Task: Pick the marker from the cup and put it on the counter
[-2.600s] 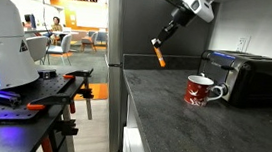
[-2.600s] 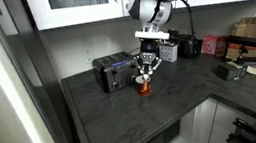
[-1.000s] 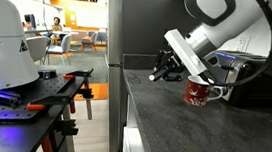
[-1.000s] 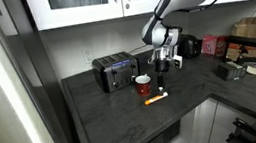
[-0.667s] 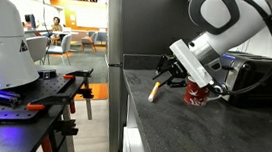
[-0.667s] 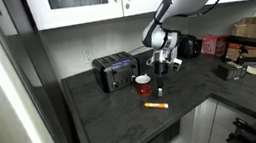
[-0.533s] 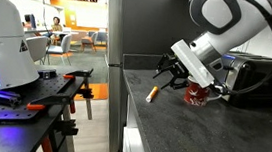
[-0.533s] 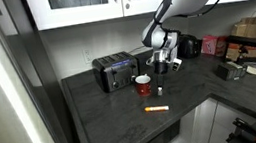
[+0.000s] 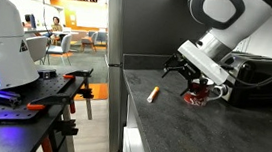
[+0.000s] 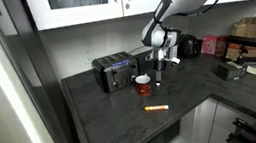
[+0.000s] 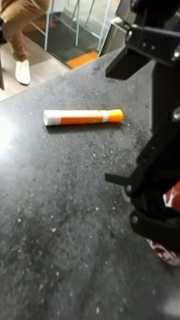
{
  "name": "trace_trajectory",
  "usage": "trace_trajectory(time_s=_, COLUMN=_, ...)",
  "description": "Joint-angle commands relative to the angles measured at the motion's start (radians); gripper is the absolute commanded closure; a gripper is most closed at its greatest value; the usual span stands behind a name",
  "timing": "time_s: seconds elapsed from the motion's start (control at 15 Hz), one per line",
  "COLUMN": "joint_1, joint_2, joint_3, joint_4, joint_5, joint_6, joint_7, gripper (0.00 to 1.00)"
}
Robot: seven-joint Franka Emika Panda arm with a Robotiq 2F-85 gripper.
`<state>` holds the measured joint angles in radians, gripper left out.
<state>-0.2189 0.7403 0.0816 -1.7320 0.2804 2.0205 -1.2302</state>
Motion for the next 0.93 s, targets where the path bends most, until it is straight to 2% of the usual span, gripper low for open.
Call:
trace_trajectory(time_s=0.0, joint_1=0.043, joint_2=-0.079, joint_3=-0.019, joint_4=-0.107, joint_5=-0.089, joint_6=0.157, joint_7=0.048, gripper=0.00)
trace_trajectory(time_s=0.27, joint_1=0.072, joint_2=-0.160, joint_3=-0.018, joint_4=-0.216, joint_5=-0.181, joint_6=0.316, joint_7=0.152, gripper=0.00)
trace_trajectory(time_s=0.47, joint_1=0.089, joint_2=-0.240, joint_3=-0.027, joint_4=-0.295, joint_5=-0.239, joint_6=0.373, joint_7=0.275, gripper=0.00)
trace_trajectory(time_s=0.67, joint_1=0.080, joint_2=-0.346, joint_3=-0.019, joint_4=-0.370, joint_5=-0.257, joint_6=0.362, joint_7=0.350, gripper=0.00)
trace_trajectory(time_s=0.87, joint_1=0.078, joint_2=-0.444, joint_3=-0.013, joint_4=-0.435, joint_5=-0.244, joint_6=0.363, joint_7=0.365, gripper=0.00)
